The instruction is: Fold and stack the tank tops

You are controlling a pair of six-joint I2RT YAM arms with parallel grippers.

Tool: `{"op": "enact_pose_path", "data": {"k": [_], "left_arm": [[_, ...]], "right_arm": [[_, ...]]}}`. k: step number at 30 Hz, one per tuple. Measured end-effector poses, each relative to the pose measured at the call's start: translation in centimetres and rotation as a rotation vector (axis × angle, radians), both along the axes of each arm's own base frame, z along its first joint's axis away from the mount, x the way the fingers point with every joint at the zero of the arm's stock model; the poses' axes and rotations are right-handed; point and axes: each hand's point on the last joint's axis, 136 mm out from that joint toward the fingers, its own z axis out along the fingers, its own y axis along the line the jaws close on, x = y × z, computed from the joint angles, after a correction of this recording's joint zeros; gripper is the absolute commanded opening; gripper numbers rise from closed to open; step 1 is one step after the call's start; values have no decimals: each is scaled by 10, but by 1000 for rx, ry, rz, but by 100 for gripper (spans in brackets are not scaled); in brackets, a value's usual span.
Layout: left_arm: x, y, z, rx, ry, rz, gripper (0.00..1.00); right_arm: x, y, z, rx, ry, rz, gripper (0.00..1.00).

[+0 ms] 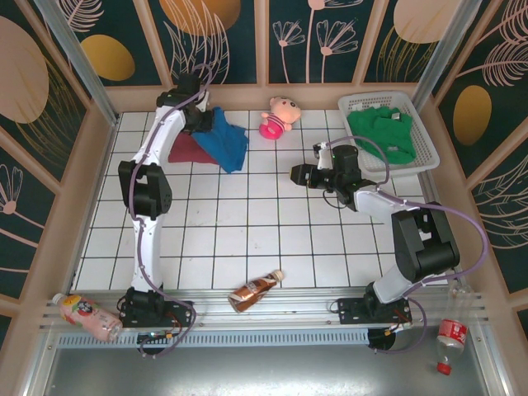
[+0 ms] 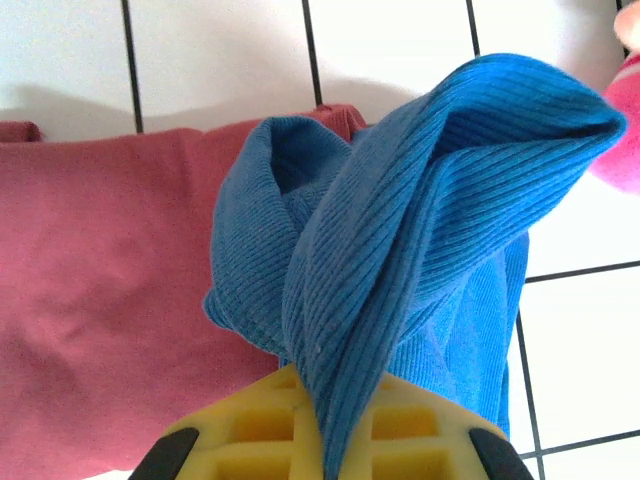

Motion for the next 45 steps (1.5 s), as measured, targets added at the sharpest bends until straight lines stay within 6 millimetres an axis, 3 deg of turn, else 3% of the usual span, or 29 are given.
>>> {"op": "enact_pose_path", "data": {"k": [11, 17, 22, 26, 31, 33, 37, 41, 45], "left_arm": [[6, 2, 31, -11, -69, 5, 0], [7, 17, 37, 23, -89, 43, 0], [6, 55, 19, 46, -81, 130, 3], [5, 87, -15, 82, -43, 211, 8], [7, 117, -40, 166, -28, 326, 20], [6, 125, -49, 187, -17, 369, 33], [6, 135, -68, 208, 8, 409, 47], [0, 148, -81, 264, 40, 455, 67], [-6, 163, -72, 340, 35, 497, 74]], "right_arm": [[-1, 5, -9, 4, 29, 7, 55], [-4, 10, -12, 5, 37, 24, 55], [-4, 12, -12, 10, 33, 31, 55], [-4, 12, -12, 11, 32, 31, 55], [-4, 12, -12, 11, 33, 30, 55], [-4, 11, -12, 10, 33, 30, 56], [2, 9, -7, -5, 35, 15, 58], [25, -6, 21, -55, -29, -41, 61], [56, -53, 63, -158, -129, -177, 65]]}}
